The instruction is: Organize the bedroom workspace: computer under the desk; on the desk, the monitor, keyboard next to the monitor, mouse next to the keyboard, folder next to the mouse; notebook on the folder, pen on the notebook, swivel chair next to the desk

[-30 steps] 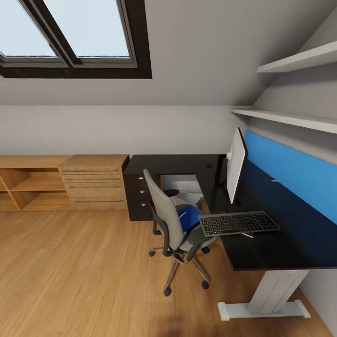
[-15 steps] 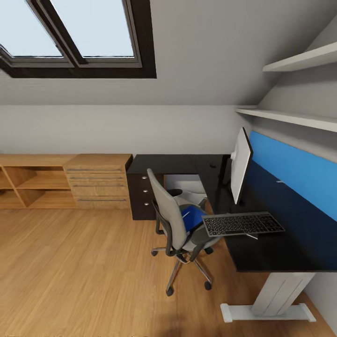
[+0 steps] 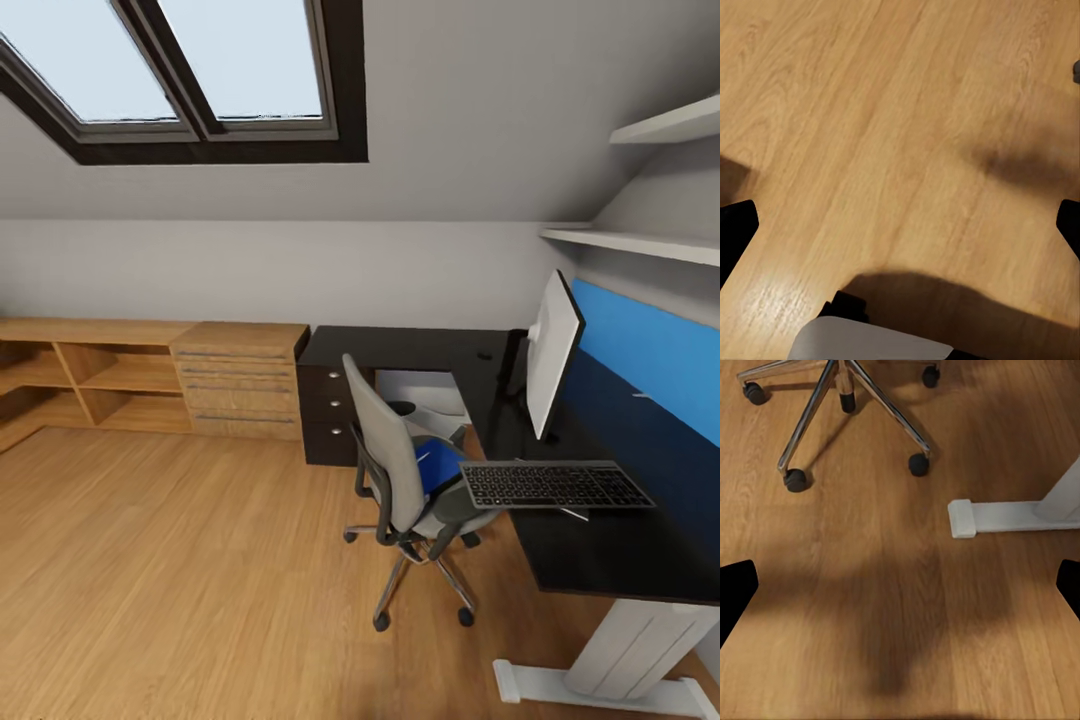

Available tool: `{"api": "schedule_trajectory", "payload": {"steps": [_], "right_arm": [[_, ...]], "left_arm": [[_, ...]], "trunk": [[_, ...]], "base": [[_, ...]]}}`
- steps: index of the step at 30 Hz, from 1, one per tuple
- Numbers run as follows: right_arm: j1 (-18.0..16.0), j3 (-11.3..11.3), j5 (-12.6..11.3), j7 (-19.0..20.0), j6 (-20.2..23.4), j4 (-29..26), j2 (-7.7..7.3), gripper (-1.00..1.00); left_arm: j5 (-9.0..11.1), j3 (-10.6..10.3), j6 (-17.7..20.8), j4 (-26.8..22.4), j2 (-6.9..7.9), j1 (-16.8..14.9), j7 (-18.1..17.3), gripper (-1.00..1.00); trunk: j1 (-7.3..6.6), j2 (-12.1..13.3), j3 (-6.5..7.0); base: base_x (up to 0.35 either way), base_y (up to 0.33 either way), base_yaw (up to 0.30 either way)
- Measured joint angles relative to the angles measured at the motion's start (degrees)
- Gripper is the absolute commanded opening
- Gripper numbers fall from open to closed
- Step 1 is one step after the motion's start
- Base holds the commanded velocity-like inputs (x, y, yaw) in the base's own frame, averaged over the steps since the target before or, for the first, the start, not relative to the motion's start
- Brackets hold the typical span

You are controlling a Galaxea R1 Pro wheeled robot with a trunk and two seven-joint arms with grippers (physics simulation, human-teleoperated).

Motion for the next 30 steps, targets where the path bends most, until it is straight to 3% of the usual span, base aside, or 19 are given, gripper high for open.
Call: {"api": "schedule_trajectory", "payload": {"steps": [30], "right_arm": [[-0.02, -0.05, 0.18, 0.07, -0.02, -0.01, -0.25, 1.0]], "left_arm": [[-0.21, -0.2, 0.41, -0.02, -0.15, 0.0, -0.11, 1.0]], "trunk": [[6.59, -12.04, -5.39]], "base": [[-0.039, 0.029, 0.005]]}}
